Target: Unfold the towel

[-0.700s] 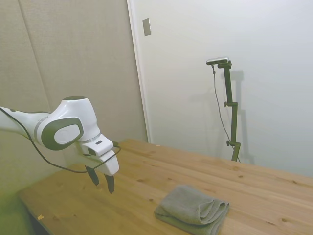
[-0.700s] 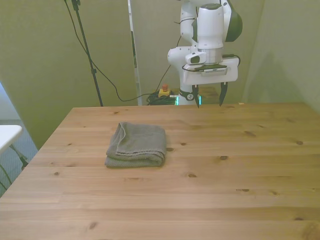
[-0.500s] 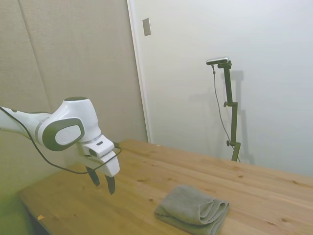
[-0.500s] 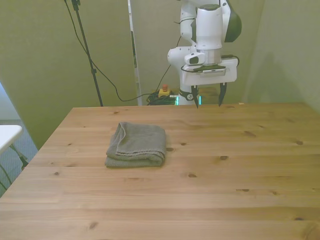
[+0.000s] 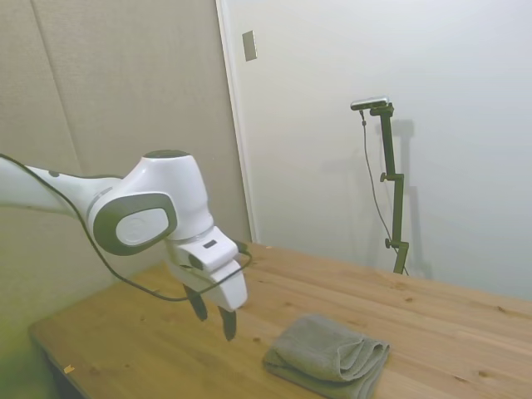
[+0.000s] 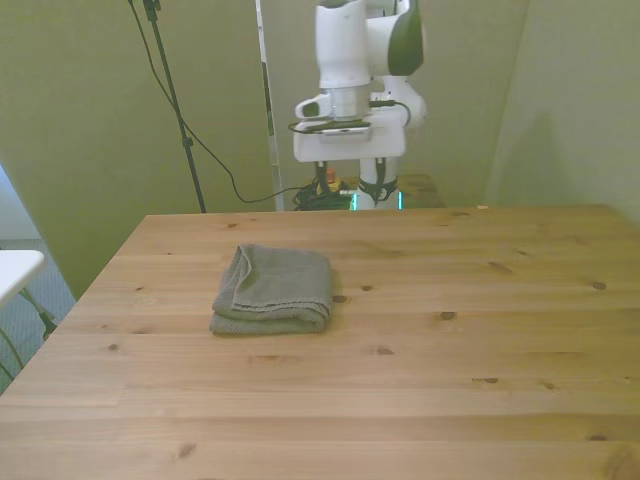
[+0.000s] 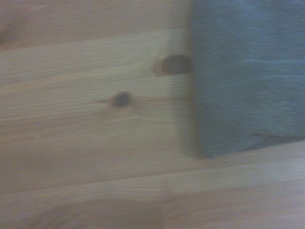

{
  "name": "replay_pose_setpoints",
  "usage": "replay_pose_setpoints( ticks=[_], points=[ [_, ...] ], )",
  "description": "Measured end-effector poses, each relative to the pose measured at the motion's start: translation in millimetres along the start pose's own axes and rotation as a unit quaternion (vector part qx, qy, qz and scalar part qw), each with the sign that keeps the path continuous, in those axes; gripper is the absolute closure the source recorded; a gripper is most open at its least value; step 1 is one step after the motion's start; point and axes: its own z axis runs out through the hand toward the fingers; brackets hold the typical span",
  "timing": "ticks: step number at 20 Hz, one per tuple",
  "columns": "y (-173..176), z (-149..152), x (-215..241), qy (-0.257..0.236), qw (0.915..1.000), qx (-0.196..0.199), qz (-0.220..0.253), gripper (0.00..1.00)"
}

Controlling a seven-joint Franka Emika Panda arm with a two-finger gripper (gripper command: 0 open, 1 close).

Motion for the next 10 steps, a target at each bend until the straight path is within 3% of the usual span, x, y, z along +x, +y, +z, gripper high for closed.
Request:
replay_pose_setpoints(
  ticks=[6,10],
  points=[
    [54.9,7.7,78.9,-0.013,0.9997,0.007,0.019,0.00],
    [83.9,25.5,116.4,-0.033,0.9986,0.035,0.019,0.00]
  ],
)
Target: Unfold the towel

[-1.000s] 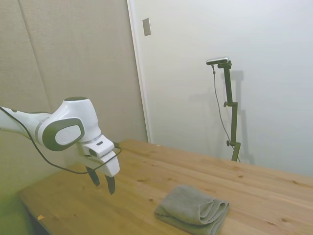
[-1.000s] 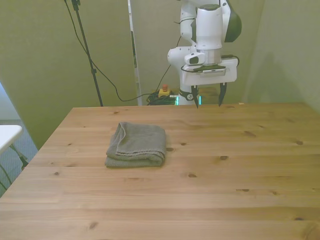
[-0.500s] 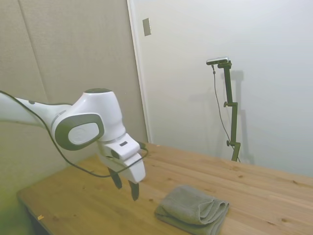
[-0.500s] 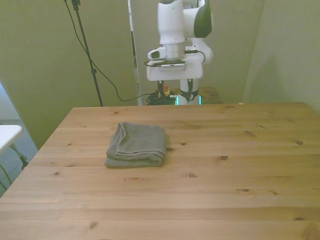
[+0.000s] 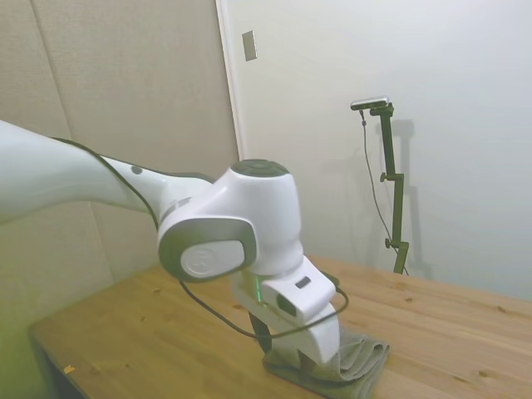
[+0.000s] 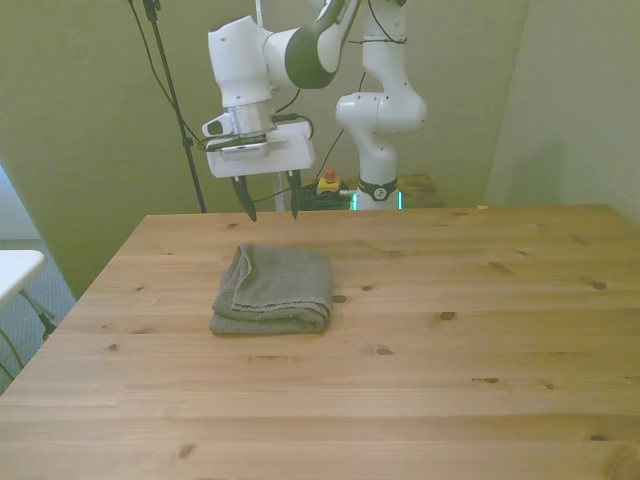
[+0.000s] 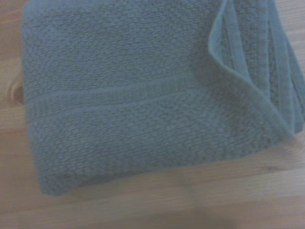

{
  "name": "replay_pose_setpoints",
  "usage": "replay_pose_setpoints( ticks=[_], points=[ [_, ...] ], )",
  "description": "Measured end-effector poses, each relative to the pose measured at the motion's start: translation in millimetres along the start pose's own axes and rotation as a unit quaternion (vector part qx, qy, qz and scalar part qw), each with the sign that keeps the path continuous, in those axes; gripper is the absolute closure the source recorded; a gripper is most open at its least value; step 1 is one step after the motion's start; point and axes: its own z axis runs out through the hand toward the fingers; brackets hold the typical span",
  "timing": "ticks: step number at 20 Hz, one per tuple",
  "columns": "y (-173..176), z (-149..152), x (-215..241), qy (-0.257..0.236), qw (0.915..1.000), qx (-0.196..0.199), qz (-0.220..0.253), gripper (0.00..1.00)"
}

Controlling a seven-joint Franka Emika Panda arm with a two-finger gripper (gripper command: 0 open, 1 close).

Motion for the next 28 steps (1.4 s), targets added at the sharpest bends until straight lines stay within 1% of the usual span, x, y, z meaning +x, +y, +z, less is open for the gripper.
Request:
replay_pose_setpoints(
  ticks=[3,5,7,10,13,17,20,24,28],
  points=[
    [7.0,7.4,10.2,-0.027,0.9986,0.042,-0.014,0.00],
    [11.1,7.6,14.9,-0.046,0.9958,0.075,-0.022,0.00],
    [19.2,5.7,22.1,-0.060,0.9929,0.100,-0.026,0.00],
    [33.3,3.0,31.7,-0.068,0.9916,0.108,-0.022,0.00],
    [49.0,-2.0,40.6,-0.060,0.9917,0.114,-0.011,0.00],
    [67.6,-0.9,61.1,-0.045,0.9885,0.144,0.000,0.00],
    [64.8,13.6,69.3,-0.046,0.9860,0.160,-0.005,0.00],
    [45.6,19.9,70.1,-0.028,0.9829,0.181,-0.021,0.00],
    [33.0,30.2,63.7,-0.031,0.9815,0.186,-0.032,0.00]
  ],
)
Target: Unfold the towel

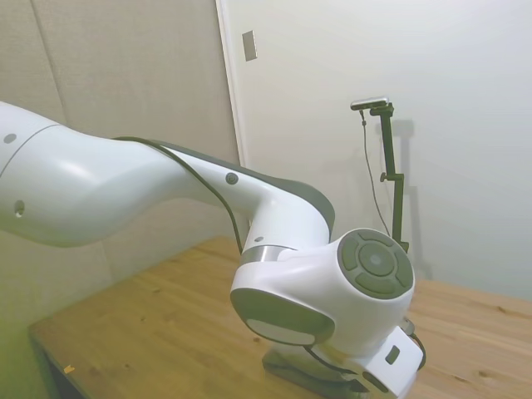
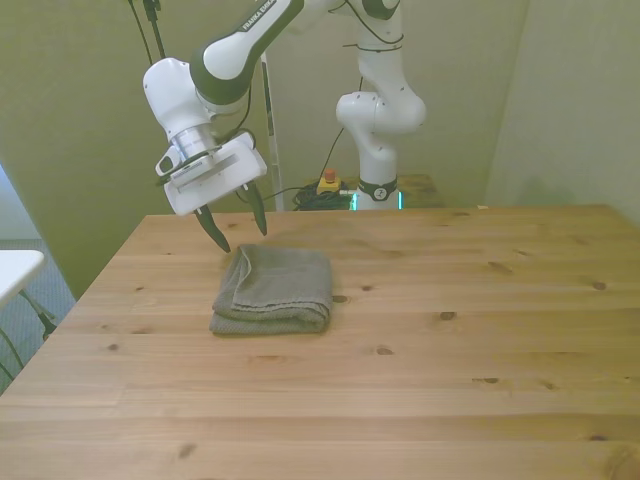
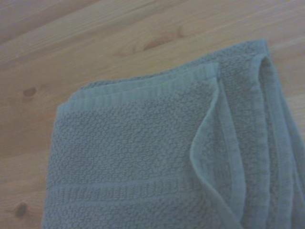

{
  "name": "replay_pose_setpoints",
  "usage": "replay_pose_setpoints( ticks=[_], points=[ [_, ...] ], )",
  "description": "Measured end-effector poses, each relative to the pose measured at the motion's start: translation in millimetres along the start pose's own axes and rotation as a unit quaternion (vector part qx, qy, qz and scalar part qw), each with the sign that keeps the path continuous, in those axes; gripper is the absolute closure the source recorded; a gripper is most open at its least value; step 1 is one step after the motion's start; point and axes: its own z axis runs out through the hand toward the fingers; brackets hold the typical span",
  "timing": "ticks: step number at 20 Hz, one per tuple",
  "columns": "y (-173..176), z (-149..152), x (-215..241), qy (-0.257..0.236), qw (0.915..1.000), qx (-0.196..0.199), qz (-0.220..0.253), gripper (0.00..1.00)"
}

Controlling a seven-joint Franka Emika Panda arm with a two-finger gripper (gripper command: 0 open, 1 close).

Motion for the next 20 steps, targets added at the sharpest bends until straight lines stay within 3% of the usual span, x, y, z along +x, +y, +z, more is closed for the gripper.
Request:
replay_pose_setpoints(
  ticks=[14,15,20],
  points=[
    [9.2,32.5,-1.6,-0.006,0.9998,0.017,-0.008,0.00],
    [9.5,33.4,-1.6,-0.007,0.9998,0.016,-0.008,1.00],
    [11.1,34.4,-0.4,-0.004,0.9998,0.016,-0.006,1.00]
  ],
)
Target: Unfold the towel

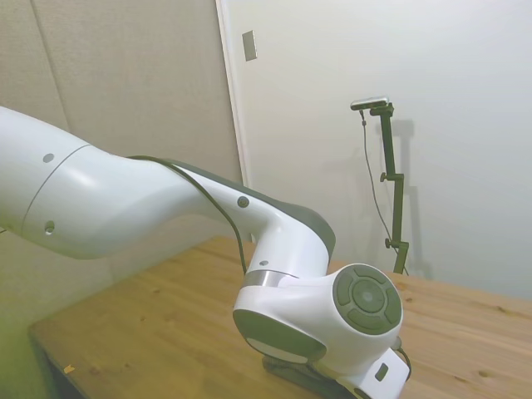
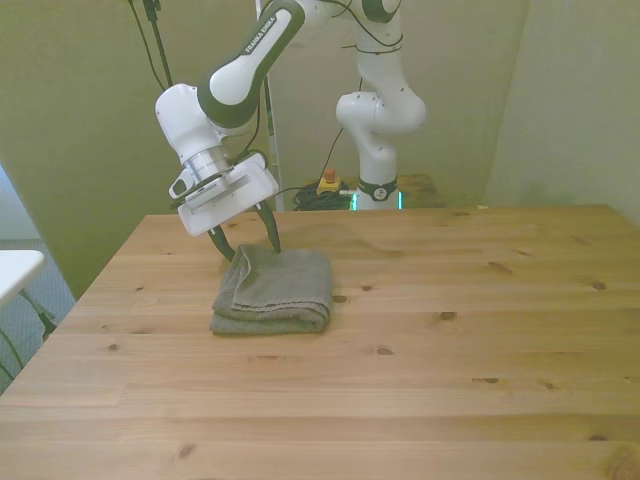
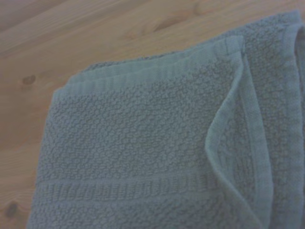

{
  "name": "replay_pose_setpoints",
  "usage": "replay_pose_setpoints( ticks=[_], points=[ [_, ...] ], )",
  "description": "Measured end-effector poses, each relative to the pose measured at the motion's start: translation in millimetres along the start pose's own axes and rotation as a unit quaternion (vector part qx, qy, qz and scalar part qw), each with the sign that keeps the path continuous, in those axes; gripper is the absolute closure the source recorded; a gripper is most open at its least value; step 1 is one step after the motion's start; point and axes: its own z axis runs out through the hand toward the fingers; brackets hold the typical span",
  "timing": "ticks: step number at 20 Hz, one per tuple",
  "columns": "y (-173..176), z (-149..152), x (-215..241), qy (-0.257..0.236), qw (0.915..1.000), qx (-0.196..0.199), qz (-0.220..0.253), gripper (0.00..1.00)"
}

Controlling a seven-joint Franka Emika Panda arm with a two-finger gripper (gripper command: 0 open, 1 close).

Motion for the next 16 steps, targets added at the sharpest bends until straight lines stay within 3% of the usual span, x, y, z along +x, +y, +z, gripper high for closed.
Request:
replay_pose_setpoints(
  ticks=[16],
  points=[
    [7.5,-6.9,5.6,0.010,0.9999,0.002,0.008,1.00]
  ],
)
